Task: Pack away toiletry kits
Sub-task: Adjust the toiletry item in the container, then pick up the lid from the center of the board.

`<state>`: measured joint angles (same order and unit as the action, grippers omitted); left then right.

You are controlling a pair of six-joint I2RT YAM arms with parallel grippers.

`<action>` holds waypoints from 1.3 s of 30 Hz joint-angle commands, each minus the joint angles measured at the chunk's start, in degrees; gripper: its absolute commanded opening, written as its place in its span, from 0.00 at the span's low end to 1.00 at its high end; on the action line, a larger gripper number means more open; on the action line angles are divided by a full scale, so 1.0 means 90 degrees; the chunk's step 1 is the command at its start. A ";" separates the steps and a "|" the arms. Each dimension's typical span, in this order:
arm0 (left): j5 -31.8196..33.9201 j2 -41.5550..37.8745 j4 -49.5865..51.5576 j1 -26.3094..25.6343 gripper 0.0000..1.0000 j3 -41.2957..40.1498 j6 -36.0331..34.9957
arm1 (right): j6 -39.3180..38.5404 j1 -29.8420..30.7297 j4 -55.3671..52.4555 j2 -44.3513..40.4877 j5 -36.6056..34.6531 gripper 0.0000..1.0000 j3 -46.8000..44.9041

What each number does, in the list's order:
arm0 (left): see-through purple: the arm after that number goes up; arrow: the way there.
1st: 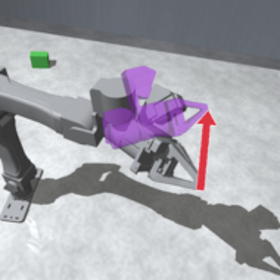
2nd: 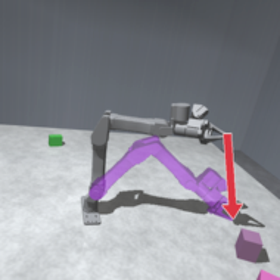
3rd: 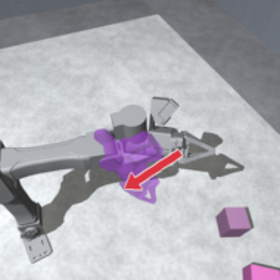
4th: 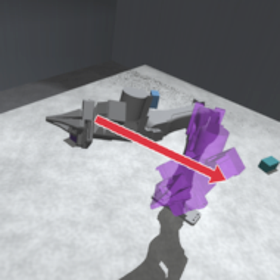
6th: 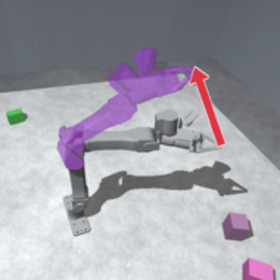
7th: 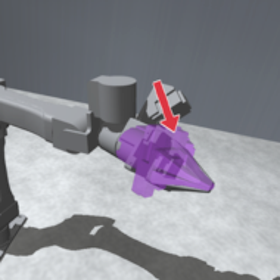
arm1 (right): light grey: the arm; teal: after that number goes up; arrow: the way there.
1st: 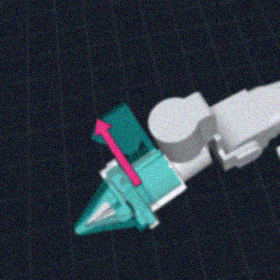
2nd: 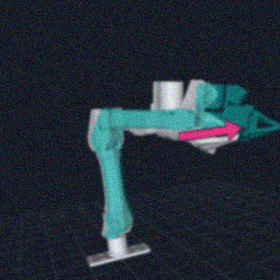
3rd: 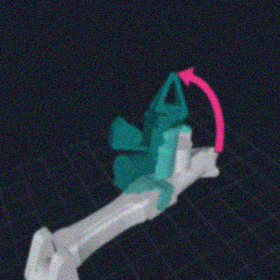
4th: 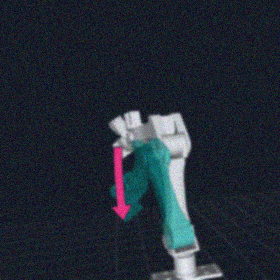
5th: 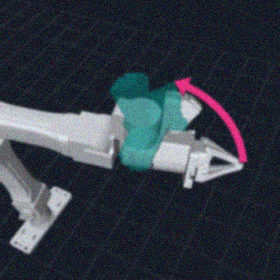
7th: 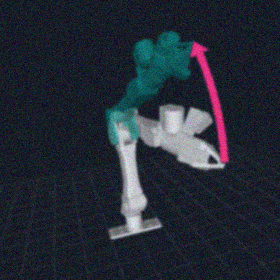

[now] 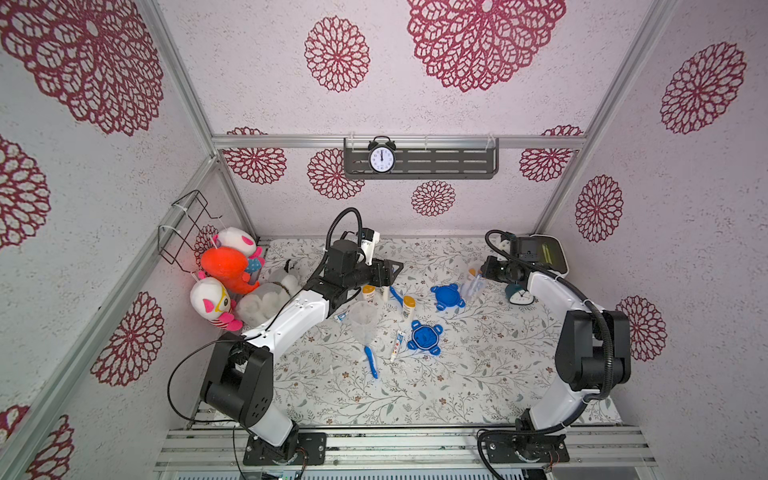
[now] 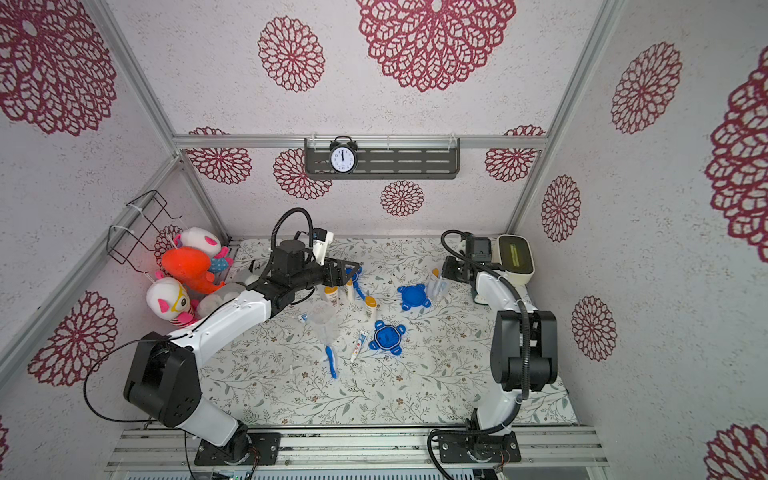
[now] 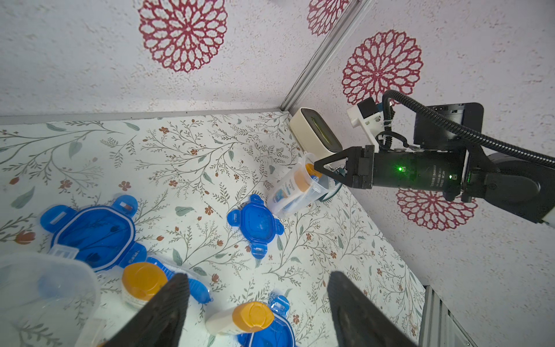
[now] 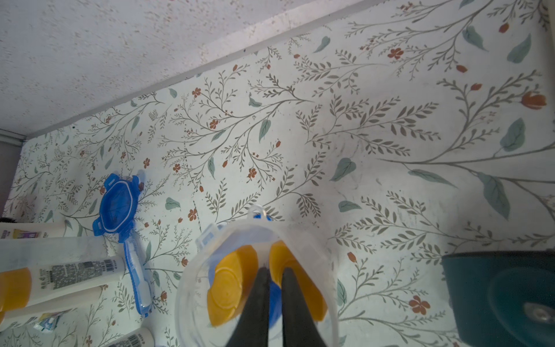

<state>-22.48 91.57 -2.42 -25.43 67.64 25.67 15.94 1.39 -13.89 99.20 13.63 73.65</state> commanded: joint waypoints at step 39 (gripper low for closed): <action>0.0114 -0.0743 0.1216 0.0025 0.76 -0.0484 -0.0343 | 0.0899 0.1589 0.0962 -0.1203 0.1877 0.36 -0.3323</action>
<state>-20.53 85.21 8.47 -25.43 63.46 23.59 22.63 15.14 -9.93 86.87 30.26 42.57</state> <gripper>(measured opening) 0.756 0.364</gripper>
